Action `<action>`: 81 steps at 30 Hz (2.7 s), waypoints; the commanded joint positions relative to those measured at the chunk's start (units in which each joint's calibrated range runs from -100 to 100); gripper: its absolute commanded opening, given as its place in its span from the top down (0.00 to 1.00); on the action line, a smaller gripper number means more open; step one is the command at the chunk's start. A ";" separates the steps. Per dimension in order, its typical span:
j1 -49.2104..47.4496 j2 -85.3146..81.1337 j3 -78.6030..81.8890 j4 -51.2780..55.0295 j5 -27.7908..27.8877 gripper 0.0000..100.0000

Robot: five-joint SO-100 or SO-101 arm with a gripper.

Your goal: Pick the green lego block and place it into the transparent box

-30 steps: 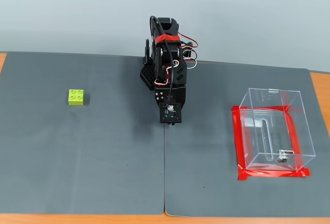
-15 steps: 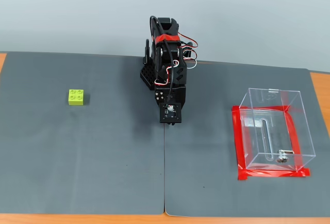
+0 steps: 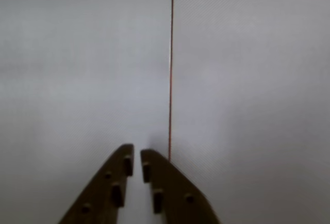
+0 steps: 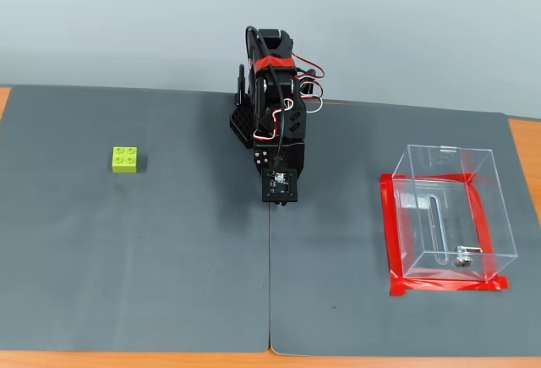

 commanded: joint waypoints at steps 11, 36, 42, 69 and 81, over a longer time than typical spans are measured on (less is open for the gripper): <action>-0.09 0.17 -3.37 -0.11 -0.11 0.98; -0.91 10.94 -7.80 -0.72 -0.11 0.98; 0.58 25.60 -17.03 -10.53 0.00 0.98; 52.73 48.75 -56.92 -6.10 0.26 0.98; 65.85 62.65 -63.79 -6.19 0.15 0.98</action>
